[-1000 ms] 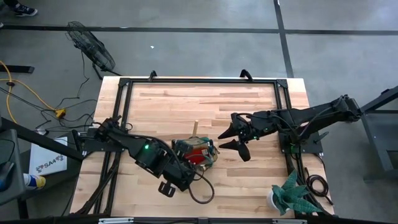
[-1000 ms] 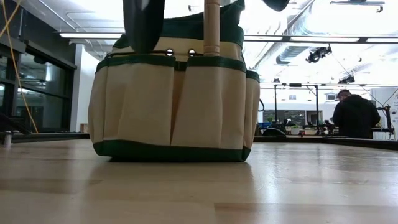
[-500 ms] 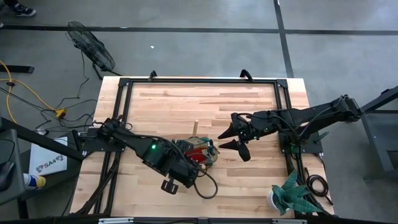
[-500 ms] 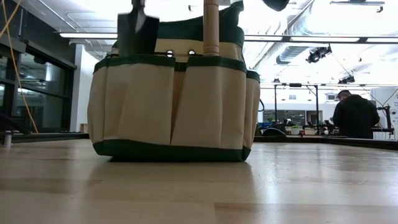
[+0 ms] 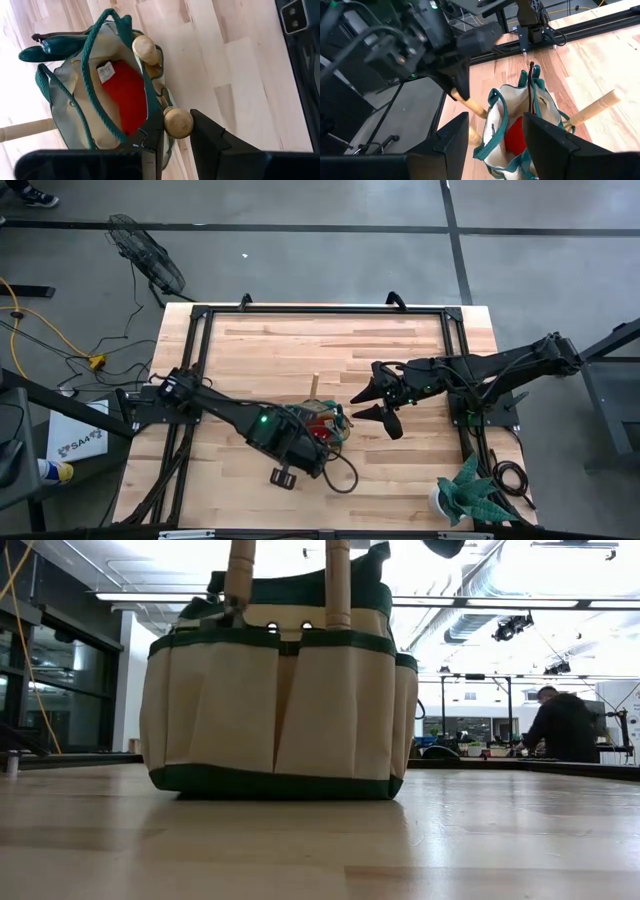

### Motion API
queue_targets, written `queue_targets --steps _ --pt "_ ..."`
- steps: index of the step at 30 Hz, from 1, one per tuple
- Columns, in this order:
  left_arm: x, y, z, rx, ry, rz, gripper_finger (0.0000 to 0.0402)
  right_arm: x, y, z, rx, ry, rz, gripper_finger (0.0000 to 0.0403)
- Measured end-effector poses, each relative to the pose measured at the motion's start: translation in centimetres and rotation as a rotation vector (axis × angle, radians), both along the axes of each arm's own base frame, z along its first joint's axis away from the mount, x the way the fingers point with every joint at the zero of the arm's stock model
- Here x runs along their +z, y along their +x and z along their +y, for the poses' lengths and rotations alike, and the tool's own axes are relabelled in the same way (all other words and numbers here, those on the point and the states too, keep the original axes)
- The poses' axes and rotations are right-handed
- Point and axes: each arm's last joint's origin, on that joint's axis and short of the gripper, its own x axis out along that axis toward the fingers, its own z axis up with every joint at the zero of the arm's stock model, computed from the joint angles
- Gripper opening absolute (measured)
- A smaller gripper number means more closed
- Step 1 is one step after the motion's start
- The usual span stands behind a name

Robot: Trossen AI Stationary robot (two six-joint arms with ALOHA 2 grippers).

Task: Pick & Place Garden tools in Gardening bag
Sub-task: Put the light brown trowel into the white gardening bag

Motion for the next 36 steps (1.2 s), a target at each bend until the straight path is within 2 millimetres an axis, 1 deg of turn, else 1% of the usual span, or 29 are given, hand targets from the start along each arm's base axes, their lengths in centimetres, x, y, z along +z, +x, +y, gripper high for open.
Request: queue_targets --steps 7,13,18,23,28,36 --pt "-1.6 0.9 1.1 0.058 -0.04 0.045 0.0061 0.0 0.0 0.0 0.002 0.001 0.002 0.0176" --pt "-3.4 1.1 1.6 0.079 -0.024 0.091 0.0061 0.0 0.0 0.0 0.003 0.001 0.004 0.0176" --pt "-3.7 1.2 1.6 0.081 -0.028 0.098 0.0061 0.0 0.0 0.0 0.003 0.001 0.004 0.0176" --pt "-3.5 1.0 1.7 0.11 -0.013 0.083 0.0061 0.0 0.0 0.0 0.003 0.001 0.004 0.0176" --pt "-2.1 -0.1 2.3 0.162 0.005 0.064 0.0061 0.0 0.0 0.0 0.003 0.001 0.005 0.0176" --pt "-1.8 -0.7 2.9 0.225 0.115 0.054 0.0061 0.0 0.0 0.0 -0.002 0.007 0.007 0.0176"
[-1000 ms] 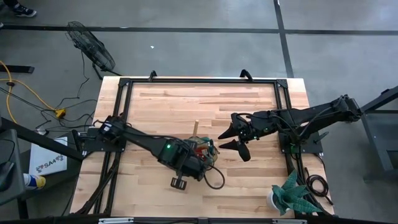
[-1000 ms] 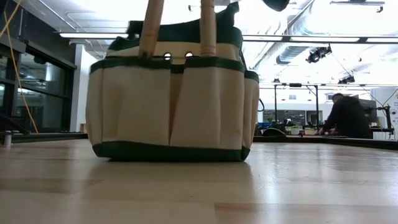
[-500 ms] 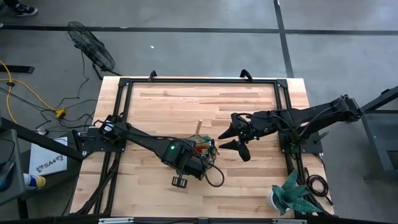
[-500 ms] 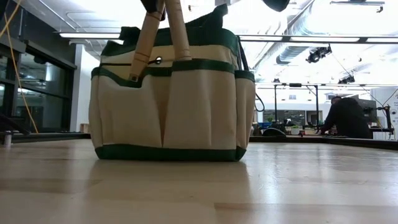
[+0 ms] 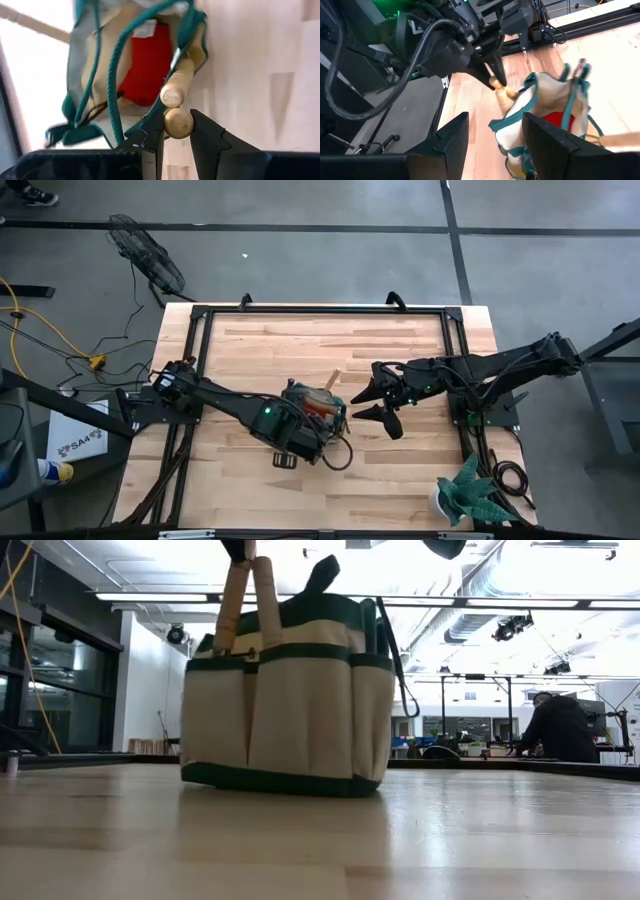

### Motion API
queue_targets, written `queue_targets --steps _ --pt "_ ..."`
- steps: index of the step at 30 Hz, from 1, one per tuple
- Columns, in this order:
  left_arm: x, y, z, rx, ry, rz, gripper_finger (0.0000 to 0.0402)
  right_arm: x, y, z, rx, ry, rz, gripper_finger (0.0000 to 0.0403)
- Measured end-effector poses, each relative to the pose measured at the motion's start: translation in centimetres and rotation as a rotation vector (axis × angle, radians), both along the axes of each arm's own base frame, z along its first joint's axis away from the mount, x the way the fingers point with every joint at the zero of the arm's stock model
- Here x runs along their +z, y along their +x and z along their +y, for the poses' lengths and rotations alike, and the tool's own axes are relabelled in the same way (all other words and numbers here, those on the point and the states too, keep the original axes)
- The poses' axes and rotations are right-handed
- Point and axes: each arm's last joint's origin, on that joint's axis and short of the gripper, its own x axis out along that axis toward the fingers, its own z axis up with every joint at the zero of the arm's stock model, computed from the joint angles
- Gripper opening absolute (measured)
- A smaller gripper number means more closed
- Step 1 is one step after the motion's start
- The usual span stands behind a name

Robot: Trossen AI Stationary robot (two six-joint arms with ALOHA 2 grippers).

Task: Pick & Place Garden tools in Gardening bag
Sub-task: Put the light brown trowel into the white gardening bag, then return to Home Position

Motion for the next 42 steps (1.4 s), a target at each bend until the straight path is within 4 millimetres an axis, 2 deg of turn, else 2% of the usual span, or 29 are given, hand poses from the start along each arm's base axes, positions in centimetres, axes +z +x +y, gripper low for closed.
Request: queue_targets --steps 9,18,21,28,37,42 --pt "-0.3 0.2 0.3 0.005 0.061 0.002 0.0062 0.0 0.0 0.0 -0.001 0.0 0.0 0.0176" --pt "-0.3 0.3 0.4 -0.016 0.096 -0.002 0.0168 0.0 0.0 0.0 -0.003 0.003 0.0 0.0176" --pt "-0.3 0.2 0.5 -0.014 0.113 0.003 0.018 0.0 0.0 0.0 -0.006 0.012 0.003 0.0176" --pt "-0.3 -0.6 0.9 -0.001 0.165 0.075 0.0176 0.0 0.0 0.0 -0.006 0.018 0.004 0.0176" --pt "2.8 -2.3 2.5 0.106 0.169 -0.062 0.0174 0.0 -0.2 0.0 -0.009 0.023 0.015 0.0176" --pt "5.7 -4.0 4.5 0.208 0.142 -0.193 0.0174 0.4 -1.8 -0.5 -0.059 -0.004 0.061 0.0176"
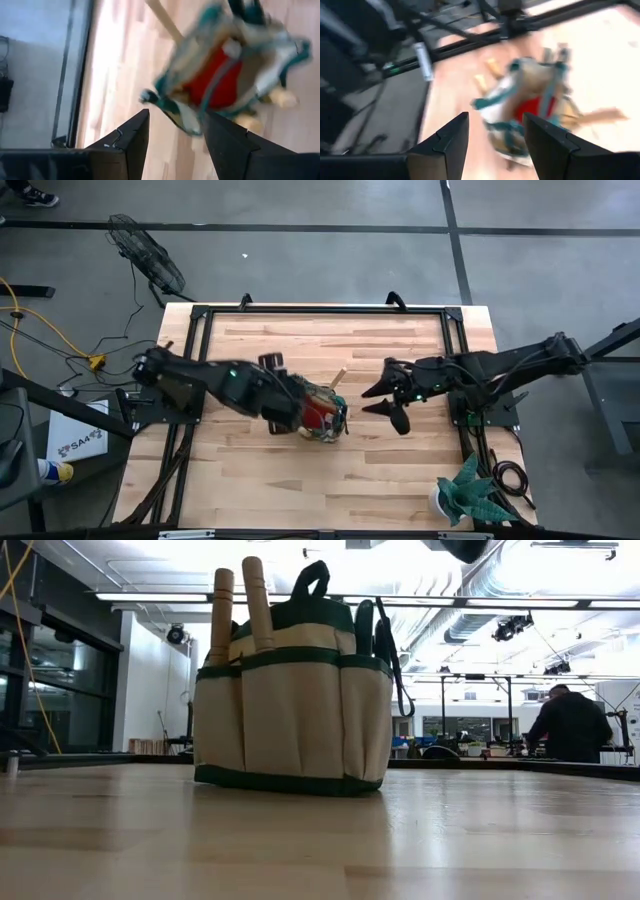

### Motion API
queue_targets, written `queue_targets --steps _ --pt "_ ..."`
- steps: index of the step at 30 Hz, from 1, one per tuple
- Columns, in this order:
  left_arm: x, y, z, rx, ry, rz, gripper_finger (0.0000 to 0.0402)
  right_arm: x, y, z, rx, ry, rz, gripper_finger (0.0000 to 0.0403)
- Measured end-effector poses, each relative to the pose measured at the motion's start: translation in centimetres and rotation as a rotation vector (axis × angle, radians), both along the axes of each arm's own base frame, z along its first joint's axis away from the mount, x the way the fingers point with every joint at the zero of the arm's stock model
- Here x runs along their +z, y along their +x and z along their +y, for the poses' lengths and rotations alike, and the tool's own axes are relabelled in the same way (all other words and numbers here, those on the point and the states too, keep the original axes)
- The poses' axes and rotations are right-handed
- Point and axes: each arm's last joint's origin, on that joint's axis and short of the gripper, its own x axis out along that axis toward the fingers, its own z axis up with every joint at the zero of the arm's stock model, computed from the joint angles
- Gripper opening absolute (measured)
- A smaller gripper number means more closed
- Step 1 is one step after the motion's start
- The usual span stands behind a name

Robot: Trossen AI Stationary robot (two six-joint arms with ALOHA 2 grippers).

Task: Pick & Place Garden tools in Gardening bag
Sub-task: Return to Home Position

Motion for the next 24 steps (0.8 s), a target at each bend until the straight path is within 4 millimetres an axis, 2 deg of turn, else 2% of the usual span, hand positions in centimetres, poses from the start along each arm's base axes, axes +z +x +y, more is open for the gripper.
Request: queue_targets --steps 5,8,11,16,24 --pt "2.7 -1.0 1.6 0.017 -0.009 -0.19 0.0174 0.0 -2.8 -0.7 -0.207 -0.05 0.029 0.0176" --pt "2.6 -1.7 2.1 0.004 -0.024 -0.282 0.0174 -1.2 -4.9 -0.7 -0.241 -0.068 0.014 0.0176" --pt "1.0 -2.8 2.4 0.003 -0.062 -0.367 0.0174 -2.9 -6.9 -0.5 -0.229 -0.019 -0.039 0.0176" --pt "-2.8 -5.7 3.2 0.1 -0.199 -0.553 0.0174 -5.2 -9.8 -1.1 -0.232 0.106 -0.217 0.0176" --pt "-7.5 -9.3 4.4 0.117 -0.34 -0.883 0.0174 -8.8 -12.5 -2.8 -0.384 0.171 -0.395 0.0176"
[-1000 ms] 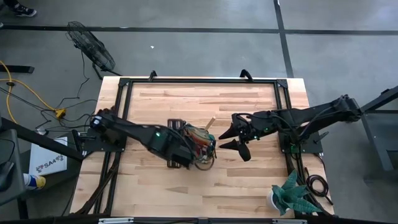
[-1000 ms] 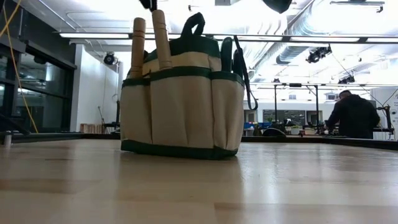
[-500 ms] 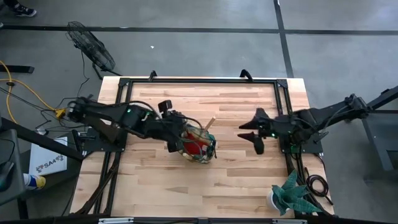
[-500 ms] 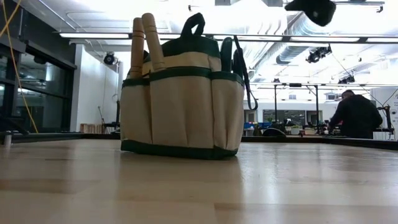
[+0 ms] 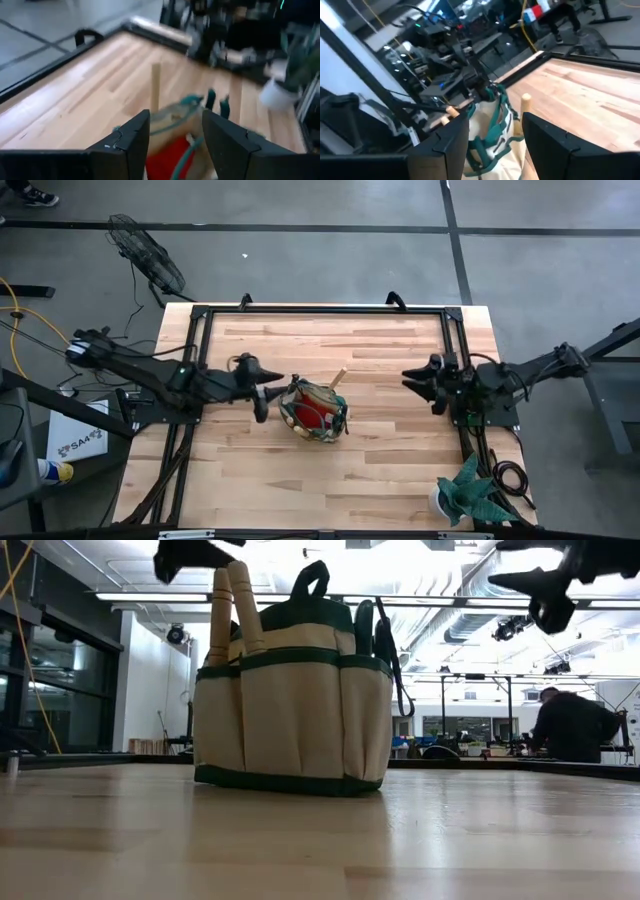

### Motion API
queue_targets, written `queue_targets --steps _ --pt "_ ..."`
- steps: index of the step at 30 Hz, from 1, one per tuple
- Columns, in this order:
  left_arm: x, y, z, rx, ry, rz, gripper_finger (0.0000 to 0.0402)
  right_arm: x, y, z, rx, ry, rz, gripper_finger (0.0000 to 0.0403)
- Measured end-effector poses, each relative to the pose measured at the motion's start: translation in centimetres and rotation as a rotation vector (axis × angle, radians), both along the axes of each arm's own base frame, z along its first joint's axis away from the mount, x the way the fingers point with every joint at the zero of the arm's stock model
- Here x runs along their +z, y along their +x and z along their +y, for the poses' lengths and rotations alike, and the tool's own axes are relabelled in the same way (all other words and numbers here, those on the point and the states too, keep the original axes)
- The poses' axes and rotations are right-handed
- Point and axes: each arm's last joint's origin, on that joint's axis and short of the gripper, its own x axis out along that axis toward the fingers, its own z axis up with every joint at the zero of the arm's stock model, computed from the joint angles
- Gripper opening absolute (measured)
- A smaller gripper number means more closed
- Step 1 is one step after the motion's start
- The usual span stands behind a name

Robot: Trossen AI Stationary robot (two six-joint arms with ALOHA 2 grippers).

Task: Pick & Place Garden tools in Gardening bag
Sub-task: Return to Home Position

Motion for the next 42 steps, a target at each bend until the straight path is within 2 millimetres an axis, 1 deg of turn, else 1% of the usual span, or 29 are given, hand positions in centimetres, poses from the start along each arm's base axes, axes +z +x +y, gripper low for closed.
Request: queue_targets --steps 4,8,12,14,16,20,24,29,34,38,39,42 --pt "-2.3 -1.2 1.0 0.052 -0.026 -0.115 0.0174 -1.0 -0.6 -0.8 0.053 0.002 -0.059 0.0176" --pt "-4.1 -2.0 1.9 0.082 -0.048 -0.179 0.0174 -1.7 -0.9 -2.1 0.039 -0.002 -0.076 0.0176" --pt "-5.6 -2.5 2.8 0.126 -0.044 -0.202 0.0174 -2.9 -1.2 -3.5 -0.006 0.003 -0.045 0.0176" --pt "-6.3 -2.9 3.2 0.153 -0.049 -0.246 0.0174 -3.8 -1.3 -4.1 -0.012 0.019 -0.005 0.0176" --pt "-7.2 -3.4 3.5 0.169 -0.054 -0.286 0.0174 -4.4 -1.4 -4.6 0.001 0.019 0.005 0.0176" --pt "-8.9 -4.4 3.7 0.193 -0.07 -0.384 0.0174 -4.9 -1.6 -5.4 -0.032 0.007 0.02 0.0176" --pt "-10.6 -5.2 3.9 0.202 -0.087 -0.454 0.0174 -6.4 -1.7 -6.1 -0.092 0.036 0.082 0.0176" --pt "-11.5 -5.9 4.1 0.261 -0.071 -0.499 0.0174 -7.9 -1.7 -6.5 -0.097 0.068 0.12 0.0176" --pt "-12.3 -6.3 4.4 0.345 -0.055 -0.496 0.0174 -8.3 -1.9 -6.9 -0.17 0.079 0.148 0.0176" --pt "-13.3 -7.3 4.6 0.364 -0.063 -0.564 0.0174 -8.7 -2.2 -7.2 -0.183 0.1 0.178 0.0176" --pt "-13.2 -7.6 4.6 0.358 -0.065 -0.601 0.0174 -8.7 -2.2 -7.3 -0.173 0.101 0.179 0.0176" --pt "-12.8 -7.8 4.7 0.365 -0.033 -0.613 0.0174 -8.6 -2.4 -7.5 -0.143 0.096 0.167 0.0176"
